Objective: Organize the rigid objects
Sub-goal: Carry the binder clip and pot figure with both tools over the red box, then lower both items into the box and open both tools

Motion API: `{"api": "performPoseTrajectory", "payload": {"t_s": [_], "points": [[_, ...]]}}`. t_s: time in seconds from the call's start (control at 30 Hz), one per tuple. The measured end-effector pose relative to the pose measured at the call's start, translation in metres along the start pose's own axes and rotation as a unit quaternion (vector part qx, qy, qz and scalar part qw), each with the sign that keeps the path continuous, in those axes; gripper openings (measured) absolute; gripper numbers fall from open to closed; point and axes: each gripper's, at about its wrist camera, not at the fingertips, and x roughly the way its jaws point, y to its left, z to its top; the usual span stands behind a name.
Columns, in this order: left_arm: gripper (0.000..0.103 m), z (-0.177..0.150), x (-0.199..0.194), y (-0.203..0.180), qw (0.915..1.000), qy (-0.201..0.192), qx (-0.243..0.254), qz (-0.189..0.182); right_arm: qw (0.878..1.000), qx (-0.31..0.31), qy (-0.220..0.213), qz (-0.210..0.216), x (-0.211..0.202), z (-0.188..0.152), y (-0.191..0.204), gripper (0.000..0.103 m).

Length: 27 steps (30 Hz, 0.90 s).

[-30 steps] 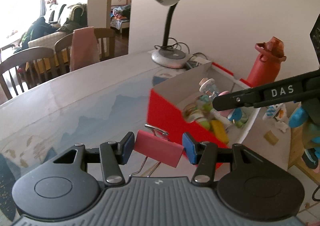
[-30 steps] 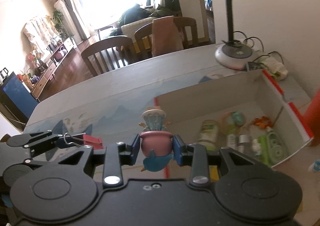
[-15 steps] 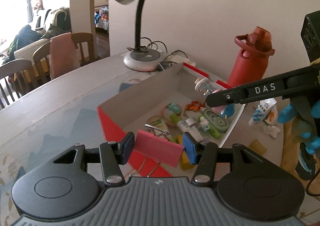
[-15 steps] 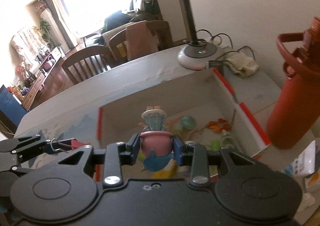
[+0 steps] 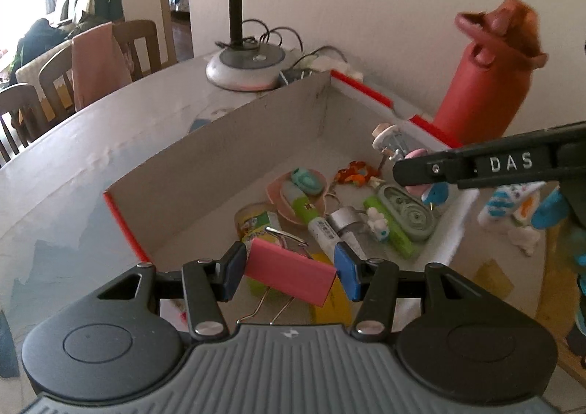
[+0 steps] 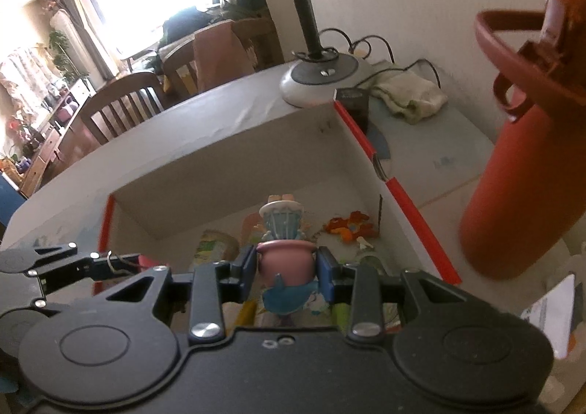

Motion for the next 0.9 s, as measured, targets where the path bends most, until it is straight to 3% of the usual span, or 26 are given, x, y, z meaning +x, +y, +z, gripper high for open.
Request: {"api": "performPoseTrajectory", "payload": {"t_s": [0.43, 0.9], "points": [[0.052, 0.036, 0.057, -0.012, 0.9994, 0.027, 0.015, 0.013, 0.999, -0.013, 0.036, -0.037, 0.043, 0.007, -0.013, 0.034], [0.052, 0.036, 0.078, -0.004, 0.9982, 0.058, -0.012, -0.012, 0.998, -0.023, 0.052, -0.037, 0.05, 0.003, -0.012, 0.035]]}}
